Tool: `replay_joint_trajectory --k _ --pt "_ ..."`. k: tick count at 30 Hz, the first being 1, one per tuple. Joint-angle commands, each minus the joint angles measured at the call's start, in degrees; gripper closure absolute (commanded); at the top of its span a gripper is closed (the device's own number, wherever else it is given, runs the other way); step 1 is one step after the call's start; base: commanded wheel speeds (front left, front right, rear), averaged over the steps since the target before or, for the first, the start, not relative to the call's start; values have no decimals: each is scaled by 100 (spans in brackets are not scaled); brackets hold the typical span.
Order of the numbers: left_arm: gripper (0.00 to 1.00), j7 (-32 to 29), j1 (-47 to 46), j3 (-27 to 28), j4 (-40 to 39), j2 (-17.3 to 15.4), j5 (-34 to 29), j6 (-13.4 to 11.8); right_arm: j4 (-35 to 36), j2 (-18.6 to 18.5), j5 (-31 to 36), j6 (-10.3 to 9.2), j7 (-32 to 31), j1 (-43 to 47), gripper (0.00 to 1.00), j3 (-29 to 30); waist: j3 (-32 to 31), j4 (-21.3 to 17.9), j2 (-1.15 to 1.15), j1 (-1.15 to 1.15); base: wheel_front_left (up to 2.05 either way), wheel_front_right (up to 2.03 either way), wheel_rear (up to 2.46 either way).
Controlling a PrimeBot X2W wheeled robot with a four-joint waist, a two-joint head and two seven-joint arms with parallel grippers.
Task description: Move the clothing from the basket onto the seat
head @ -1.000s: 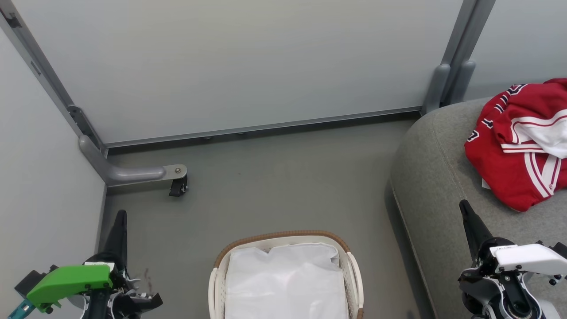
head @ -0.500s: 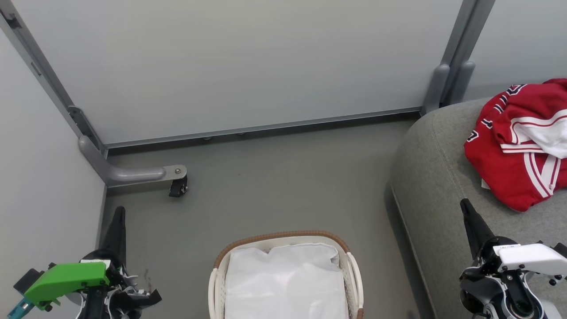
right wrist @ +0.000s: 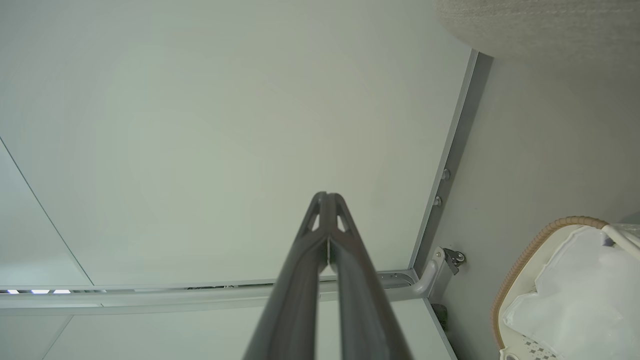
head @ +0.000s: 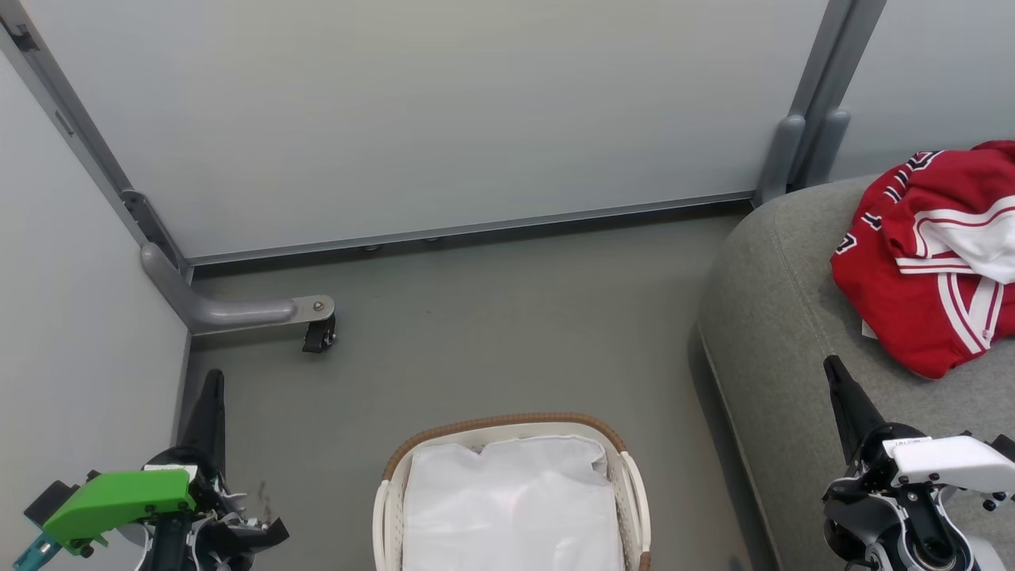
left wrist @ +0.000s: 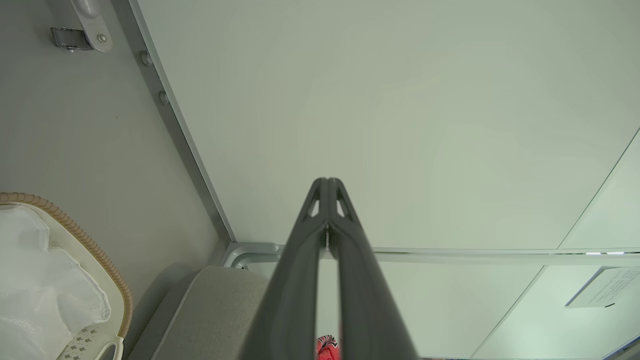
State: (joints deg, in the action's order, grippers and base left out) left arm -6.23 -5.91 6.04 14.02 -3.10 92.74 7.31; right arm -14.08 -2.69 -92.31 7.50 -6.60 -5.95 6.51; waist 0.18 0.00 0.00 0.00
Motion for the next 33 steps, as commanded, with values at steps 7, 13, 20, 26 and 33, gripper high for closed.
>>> replay_joint_trajectory --k 7,13,20,26,33 --pt "100 -21 -57 31 -7 -14 -7 32 20 -36 -19 -2 -9 -45 100 14 0 0 0 0 0 0 0" --pt "100 -20 -58 34 -7 -11 -12 32 20 -36 -19 -2 -8 -45 100 14 0 0 0 0 0 0 0" --pt "100 -24 -59 38 -6 -7 -17 32 19 -36 -20 -2 -8 -45 100 13 0 0 0 0 0 0 0" --pt "100 -22 -59 40 -6 -5 -21 32 19 -36 -20 -2 -8 -45 100 13 0 0 0 0 0 0 0" --pt "100 -26 -60 43 -6 -2 -26 33 19 -36 -20 -2 -8 -45 100 13 0 0 0 0 0 0 0"
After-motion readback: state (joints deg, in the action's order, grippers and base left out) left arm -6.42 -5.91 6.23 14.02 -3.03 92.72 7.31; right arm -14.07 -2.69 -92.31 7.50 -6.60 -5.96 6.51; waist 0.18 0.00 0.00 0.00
